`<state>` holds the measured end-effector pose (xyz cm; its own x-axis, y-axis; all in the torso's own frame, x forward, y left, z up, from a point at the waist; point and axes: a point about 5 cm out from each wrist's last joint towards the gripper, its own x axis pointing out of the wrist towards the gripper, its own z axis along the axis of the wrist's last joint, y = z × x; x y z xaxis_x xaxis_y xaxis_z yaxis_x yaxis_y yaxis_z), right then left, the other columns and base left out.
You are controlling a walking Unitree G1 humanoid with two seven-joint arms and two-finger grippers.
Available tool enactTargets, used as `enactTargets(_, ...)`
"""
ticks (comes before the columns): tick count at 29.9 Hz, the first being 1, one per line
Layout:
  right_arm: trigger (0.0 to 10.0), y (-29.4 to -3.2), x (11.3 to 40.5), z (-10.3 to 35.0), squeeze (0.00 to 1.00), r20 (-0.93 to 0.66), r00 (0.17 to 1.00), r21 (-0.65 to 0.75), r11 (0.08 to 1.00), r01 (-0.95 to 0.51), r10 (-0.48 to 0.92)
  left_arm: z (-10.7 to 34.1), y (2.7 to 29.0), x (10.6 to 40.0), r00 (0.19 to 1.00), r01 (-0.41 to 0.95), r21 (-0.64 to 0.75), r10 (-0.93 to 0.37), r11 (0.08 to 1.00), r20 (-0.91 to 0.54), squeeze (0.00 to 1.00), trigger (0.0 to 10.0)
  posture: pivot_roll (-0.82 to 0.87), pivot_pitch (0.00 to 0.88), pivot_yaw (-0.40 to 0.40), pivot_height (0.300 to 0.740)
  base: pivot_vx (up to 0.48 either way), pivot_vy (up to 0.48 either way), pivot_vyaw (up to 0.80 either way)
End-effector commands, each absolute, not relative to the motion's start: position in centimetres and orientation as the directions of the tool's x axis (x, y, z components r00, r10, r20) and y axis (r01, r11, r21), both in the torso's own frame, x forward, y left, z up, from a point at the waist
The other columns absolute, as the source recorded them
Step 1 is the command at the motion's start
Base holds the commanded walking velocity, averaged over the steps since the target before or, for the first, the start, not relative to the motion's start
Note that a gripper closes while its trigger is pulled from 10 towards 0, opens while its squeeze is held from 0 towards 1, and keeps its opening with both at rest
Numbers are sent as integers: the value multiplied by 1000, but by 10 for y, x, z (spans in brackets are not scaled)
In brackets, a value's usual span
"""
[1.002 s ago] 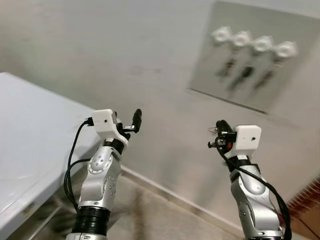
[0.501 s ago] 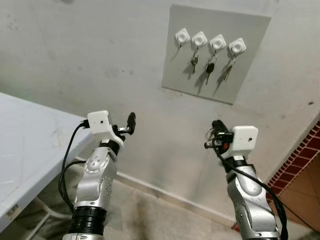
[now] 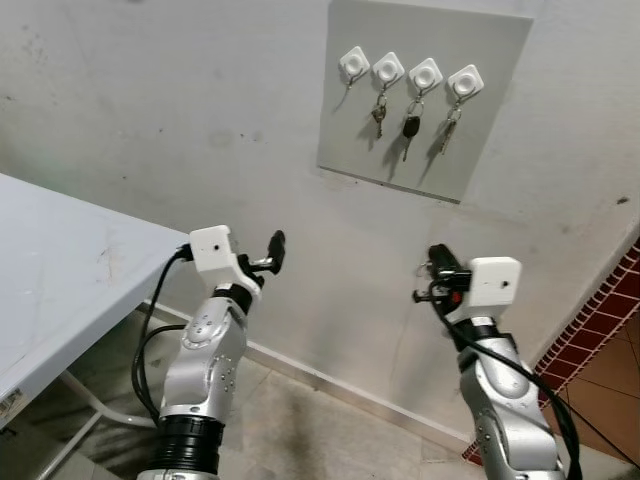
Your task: Hang keys on a hook
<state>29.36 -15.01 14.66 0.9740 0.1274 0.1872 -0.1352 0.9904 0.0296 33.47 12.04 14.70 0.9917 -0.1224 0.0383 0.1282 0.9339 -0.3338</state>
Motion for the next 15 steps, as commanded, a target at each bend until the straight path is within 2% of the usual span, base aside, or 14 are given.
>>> enactTargets(1, 10000, -151, 294, 154, 0, 209, 969, 26, 990, -139, 131, 151, 119, 334, 991, 137, -319, -127, 938, 50, 0, 10000, -29, 0, -49, 740, 0, 0, 0)
enactTargets(11, 10000, -149, 293, 153, 0, 207, 968, 33, 988, -154, 143, 150, 120, 333, 990, 142, -314, -137, 939, 38, 0, 10000, -24, 0, -51, 740, 0, 0, 0)
enactTargets(15, 10000, -147, 290, 166, 0, 276, 944, 76, 975, -208, 180, 154, 121, 332, 986, 166, -303, -155, 938, 61, 0, 10000, -23, 6, -50, 740, 0, 0, 0)
